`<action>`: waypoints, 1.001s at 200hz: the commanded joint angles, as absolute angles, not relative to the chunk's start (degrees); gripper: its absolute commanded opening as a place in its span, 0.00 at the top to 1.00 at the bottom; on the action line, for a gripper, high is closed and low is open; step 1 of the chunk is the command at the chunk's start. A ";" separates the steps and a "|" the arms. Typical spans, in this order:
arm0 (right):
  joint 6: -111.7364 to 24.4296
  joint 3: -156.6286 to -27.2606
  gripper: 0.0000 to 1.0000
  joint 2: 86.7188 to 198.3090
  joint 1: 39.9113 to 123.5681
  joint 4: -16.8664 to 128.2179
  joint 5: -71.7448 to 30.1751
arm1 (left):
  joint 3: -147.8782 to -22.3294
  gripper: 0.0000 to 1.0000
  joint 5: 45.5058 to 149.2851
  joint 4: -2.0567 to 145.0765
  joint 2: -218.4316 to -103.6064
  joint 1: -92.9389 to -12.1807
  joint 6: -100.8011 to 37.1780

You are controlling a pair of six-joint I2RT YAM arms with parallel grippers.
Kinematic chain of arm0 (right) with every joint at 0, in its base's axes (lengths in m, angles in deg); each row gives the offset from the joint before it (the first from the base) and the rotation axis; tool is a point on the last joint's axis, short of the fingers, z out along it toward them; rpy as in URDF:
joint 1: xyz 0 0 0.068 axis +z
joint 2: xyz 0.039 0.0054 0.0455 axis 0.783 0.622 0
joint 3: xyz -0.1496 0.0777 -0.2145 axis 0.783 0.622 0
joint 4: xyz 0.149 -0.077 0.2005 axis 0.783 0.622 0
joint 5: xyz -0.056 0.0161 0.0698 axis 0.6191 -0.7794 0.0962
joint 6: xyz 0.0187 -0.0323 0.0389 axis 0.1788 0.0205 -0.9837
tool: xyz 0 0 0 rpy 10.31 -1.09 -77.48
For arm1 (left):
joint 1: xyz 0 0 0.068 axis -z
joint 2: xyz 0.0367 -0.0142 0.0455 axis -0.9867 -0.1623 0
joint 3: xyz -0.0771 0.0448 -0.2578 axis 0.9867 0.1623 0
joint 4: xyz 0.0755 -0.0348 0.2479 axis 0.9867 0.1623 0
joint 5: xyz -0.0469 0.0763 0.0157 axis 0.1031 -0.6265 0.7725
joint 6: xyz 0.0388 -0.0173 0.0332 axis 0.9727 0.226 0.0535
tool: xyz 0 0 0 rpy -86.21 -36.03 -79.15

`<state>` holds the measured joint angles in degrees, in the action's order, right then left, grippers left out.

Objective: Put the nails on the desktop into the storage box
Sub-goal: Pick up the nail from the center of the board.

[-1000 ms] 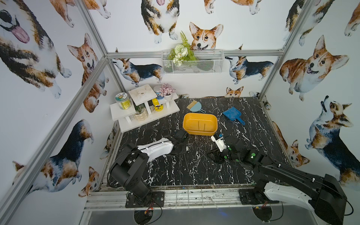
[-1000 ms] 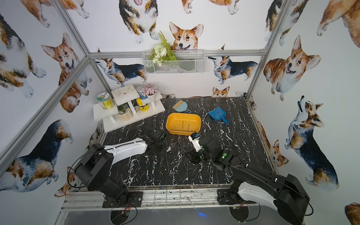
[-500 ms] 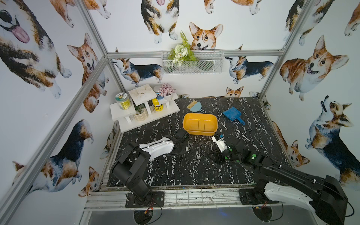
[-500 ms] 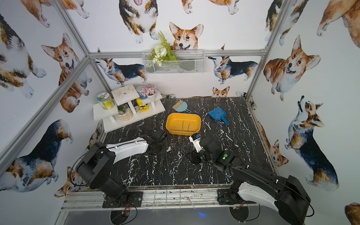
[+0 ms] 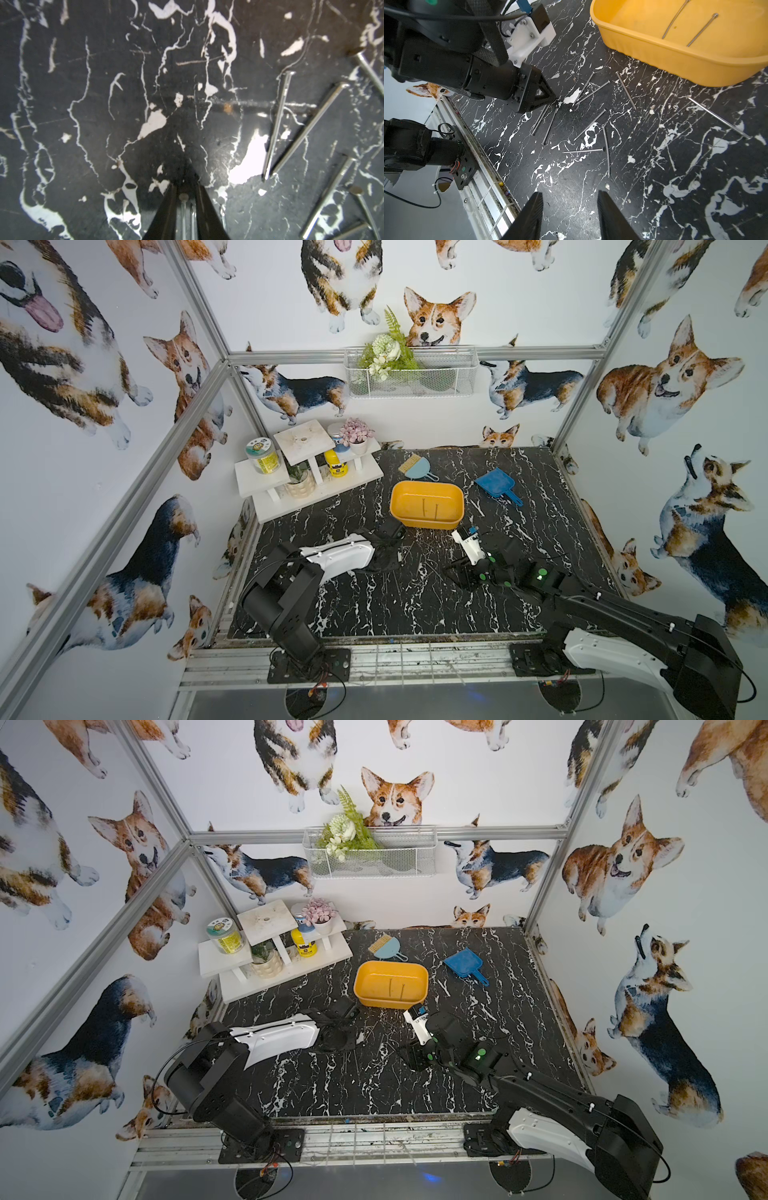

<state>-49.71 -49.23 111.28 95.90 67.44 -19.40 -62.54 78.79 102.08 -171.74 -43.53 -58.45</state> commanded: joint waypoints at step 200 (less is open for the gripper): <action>-49.12 -49.64 0.51 110.50 95.92 65.83 -17.93 | -72.39 1.00 76.99 113.79 -168.75 -44.81 -54.21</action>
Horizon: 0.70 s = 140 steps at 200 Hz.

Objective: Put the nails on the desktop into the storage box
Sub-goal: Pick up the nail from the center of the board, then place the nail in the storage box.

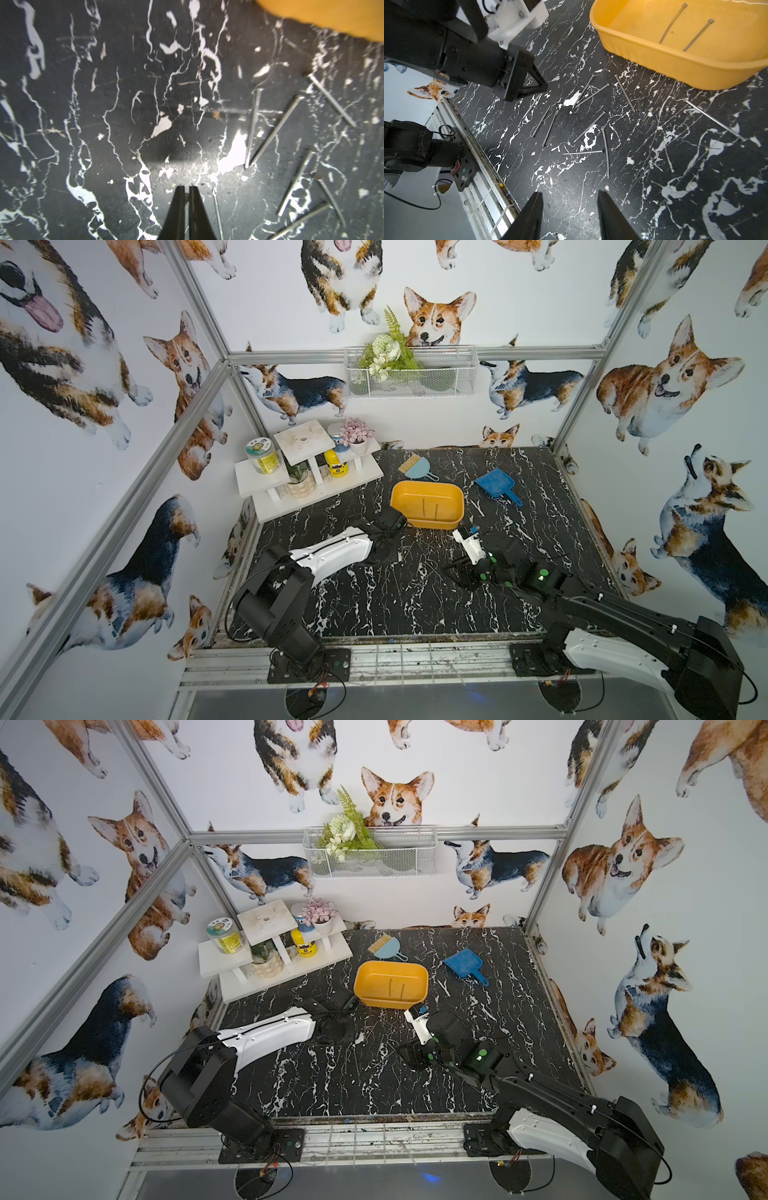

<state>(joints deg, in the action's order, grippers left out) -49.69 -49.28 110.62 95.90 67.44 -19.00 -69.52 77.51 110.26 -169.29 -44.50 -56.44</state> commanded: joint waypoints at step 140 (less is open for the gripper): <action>-44.04 -56.63 0.51 112.86 86.04 69.86 -21.52 | -122.81 1.00 79.97 126.63 -193.81 -47.58 -45.98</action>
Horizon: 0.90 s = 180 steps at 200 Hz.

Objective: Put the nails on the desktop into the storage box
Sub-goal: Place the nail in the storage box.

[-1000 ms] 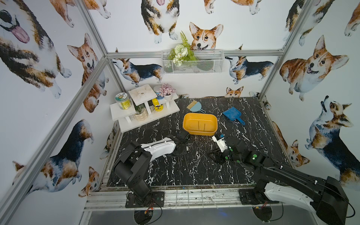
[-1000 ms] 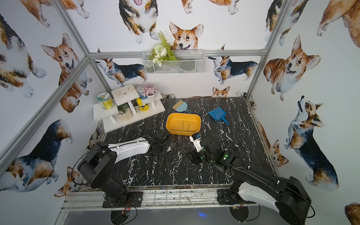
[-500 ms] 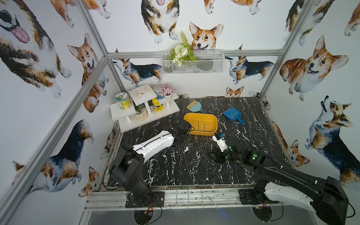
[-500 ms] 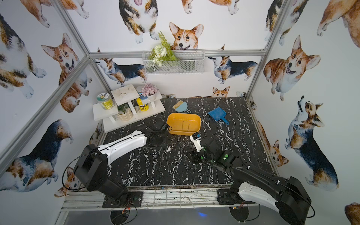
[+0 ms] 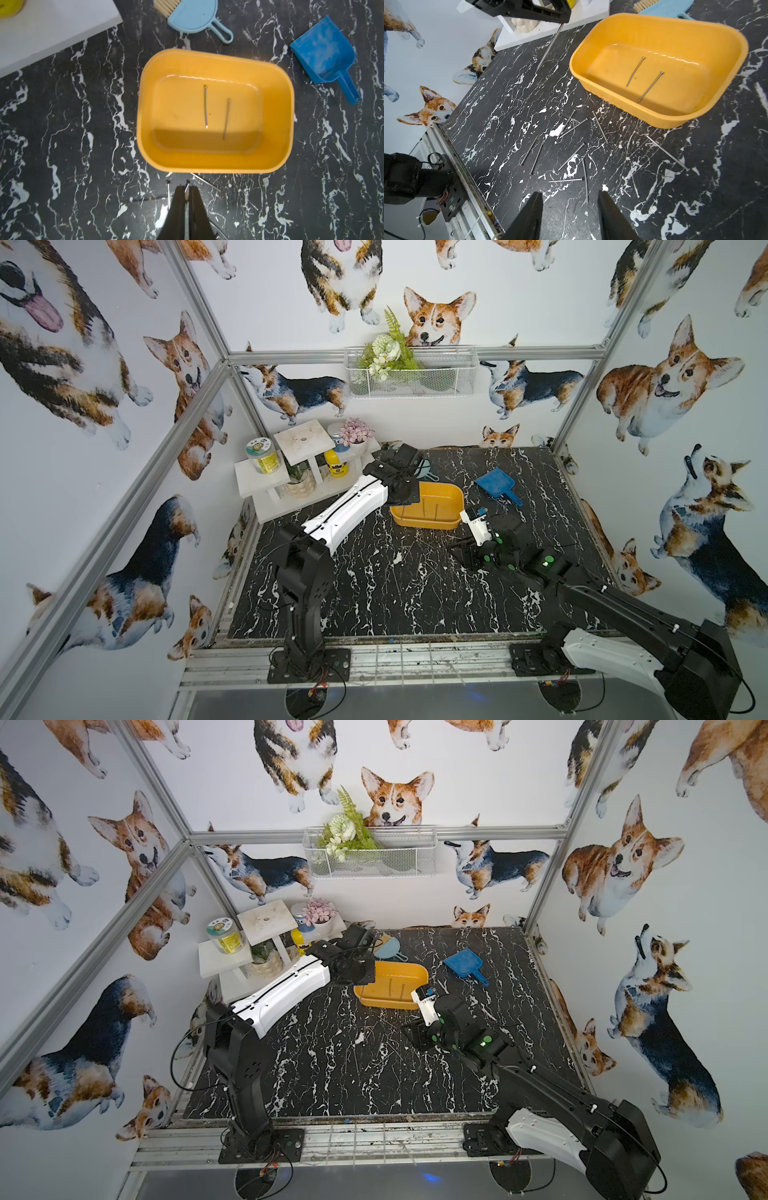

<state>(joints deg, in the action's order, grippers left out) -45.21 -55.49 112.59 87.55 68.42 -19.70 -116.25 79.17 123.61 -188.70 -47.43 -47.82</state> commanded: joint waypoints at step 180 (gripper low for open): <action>-42.44 -56.93 0.51 112.95 82.02 72.10 -22.86 | -138.66 0.57 79.70 127.43 -208.82 -49.61 -44.77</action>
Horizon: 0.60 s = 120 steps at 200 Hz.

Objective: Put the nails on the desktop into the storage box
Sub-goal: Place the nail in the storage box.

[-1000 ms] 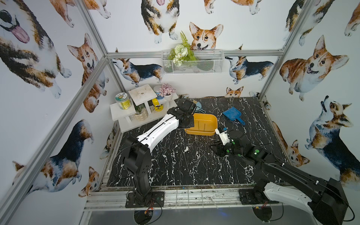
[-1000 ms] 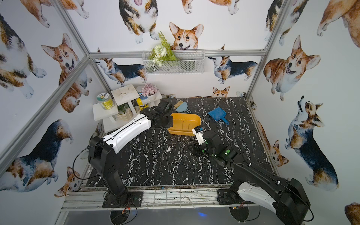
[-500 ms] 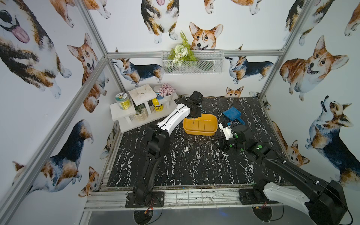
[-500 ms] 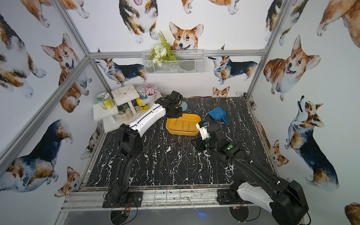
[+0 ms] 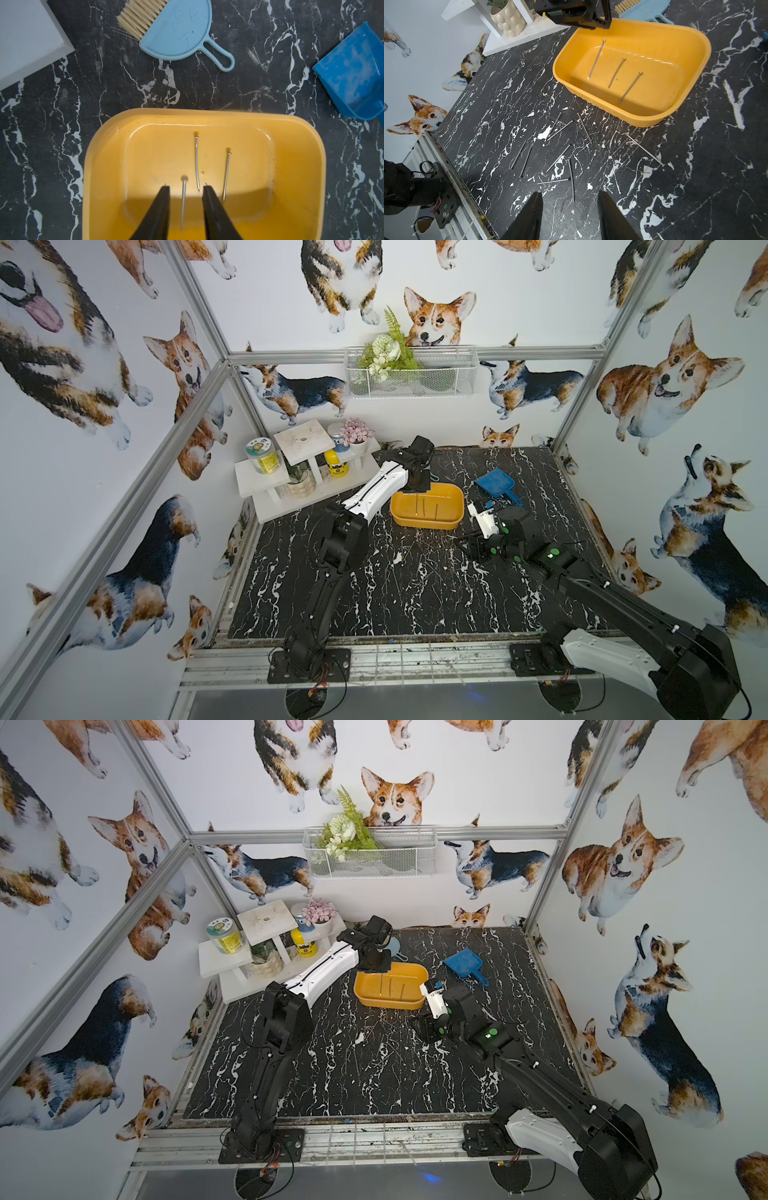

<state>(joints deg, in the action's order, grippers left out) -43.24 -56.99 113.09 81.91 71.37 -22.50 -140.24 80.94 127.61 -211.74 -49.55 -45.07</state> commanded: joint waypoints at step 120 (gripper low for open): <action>-41.66 -58.71 0.51 112.09 81.91 73.86 -24.02 | -100.45 0.48 78.54 117.25 -173.30 -49.14 -48.32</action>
<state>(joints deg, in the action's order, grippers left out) -42.41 -58.00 112.24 81.89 73.27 -23.05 -108.09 79.30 120.47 -179.76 -49.04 -46.95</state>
